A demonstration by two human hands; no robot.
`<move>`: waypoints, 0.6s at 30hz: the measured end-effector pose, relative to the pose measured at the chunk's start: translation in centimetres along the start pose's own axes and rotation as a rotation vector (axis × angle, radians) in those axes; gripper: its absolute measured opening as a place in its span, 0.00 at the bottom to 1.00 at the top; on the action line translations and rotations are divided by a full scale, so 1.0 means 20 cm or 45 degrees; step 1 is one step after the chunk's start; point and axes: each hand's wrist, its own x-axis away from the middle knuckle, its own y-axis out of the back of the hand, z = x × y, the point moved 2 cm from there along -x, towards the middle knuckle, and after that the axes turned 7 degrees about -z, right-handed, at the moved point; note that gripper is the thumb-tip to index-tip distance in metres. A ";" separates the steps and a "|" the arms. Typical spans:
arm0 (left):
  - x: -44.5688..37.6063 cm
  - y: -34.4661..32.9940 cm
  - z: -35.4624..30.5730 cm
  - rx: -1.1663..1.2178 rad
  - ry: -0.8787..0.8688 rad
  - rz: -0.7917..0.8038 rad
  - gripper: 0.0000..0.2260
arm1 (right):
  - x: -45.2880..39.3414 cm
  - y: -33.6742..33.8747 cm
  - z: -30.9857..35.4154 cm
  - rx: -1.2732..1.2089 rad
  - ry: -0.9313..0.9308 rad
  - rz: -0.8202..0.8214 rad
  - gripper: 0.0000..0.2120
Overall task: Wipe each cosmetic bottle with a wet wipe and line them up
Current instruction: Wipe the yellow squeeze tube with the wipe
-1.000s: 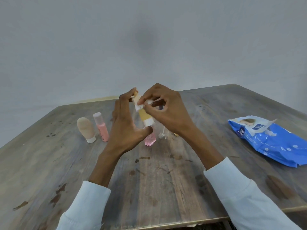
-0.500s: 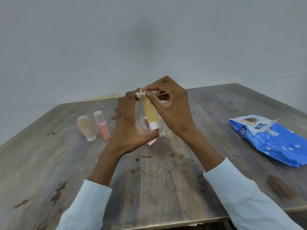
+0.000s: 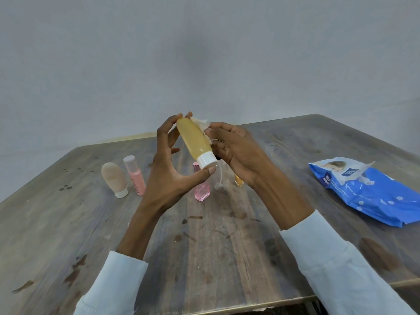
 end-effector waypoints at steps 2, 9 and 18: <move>0.00 0.00 0.02 -0.005 0.023 -0.002 0.50 | -0.01 0.01 0.00 0.017 0.017 -0.003 0.04; -0.03 0.05 0.05 0.035 0.166 -0.159 0.48 | 0.02 0.01 0.01 0.191 0.126 0.031 0.08; -0.04 0.07 0.08 0.178 0.287 0.053 0.46 | 0.00 0.01 0.00 0.219 0.172 -0.046 0.07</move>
